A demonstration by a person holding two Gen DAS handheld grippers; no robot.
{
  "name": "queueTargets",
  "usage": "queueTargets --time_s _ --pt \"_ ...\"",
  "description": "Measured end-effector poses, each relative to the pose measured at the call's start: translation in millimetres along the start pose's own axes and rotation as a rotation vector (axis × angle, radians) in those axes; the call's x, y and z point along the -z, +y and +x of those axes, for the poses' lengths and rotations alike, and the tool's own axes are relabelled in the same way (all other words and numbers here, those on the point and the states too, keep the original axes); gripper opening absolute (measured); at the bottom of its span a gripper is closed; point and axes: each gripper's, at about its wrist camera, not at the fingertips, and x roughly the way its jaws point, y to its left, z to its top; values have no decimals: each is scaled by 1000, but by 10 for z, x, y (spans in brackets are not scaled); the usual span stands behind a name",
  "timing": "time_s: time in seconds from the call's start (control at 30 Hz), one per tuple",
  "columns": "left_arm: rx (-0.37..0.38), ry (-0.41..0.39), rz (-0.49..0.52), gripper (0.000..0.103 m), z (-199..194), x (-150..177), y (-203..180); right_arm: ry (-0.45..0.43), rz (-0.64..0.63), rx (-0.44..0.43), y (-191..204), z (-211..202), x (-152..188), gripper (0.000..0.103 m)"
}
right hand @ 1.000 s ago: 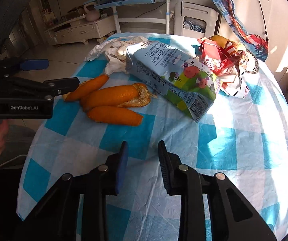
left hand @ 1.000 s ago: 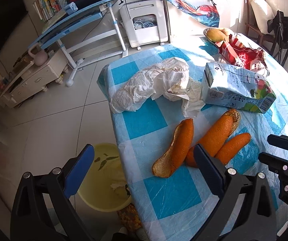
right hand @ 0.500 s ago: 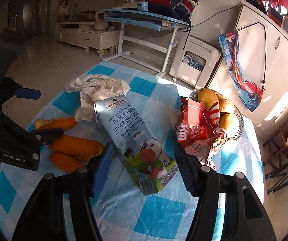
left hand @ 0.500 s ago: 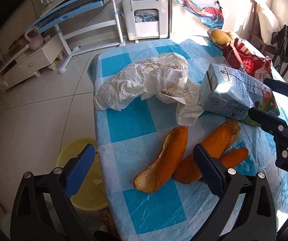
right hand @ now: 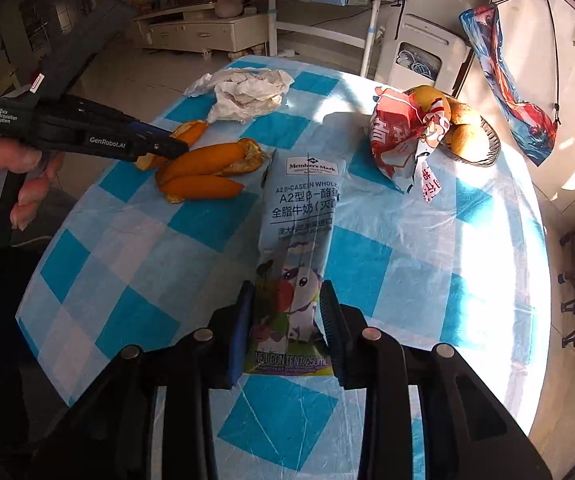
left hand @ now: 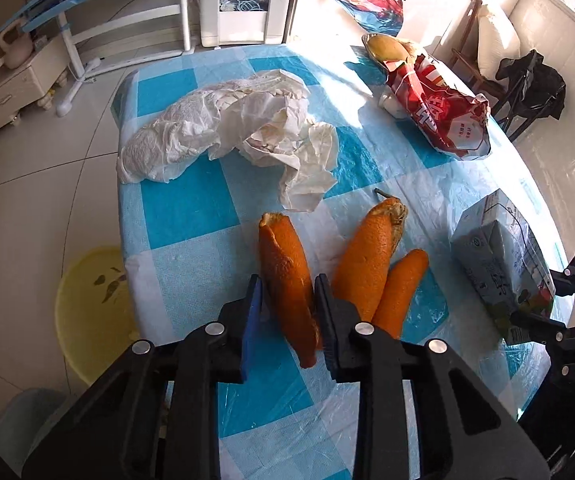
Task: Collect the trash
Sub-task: 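Grasp an orange peel with the left tool while the right tool grasps the milk carton, then carry the peel and milk carton over the yellow bucket and open both tools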
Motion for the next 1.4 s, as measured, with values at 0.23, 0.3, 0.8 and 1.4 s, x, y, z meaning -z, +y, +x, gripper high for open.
queueTargets --time_s 0.23,0.3,0.8,1.4 --pt "-37 -19 -1 39 -34 93 -30 -45 66 6 -38 76 49 43" --pt "-67 -38 -10 49 -32 79 -27 -64 78 5 -45 66 12 43" --pt "-37 -122 -54 17 -197 27 77 -83 62 65 47 142 -16 35" --pt "-89 -281 -187 17 -803 318 697 -293 50 -28 575 -200 -187 34"
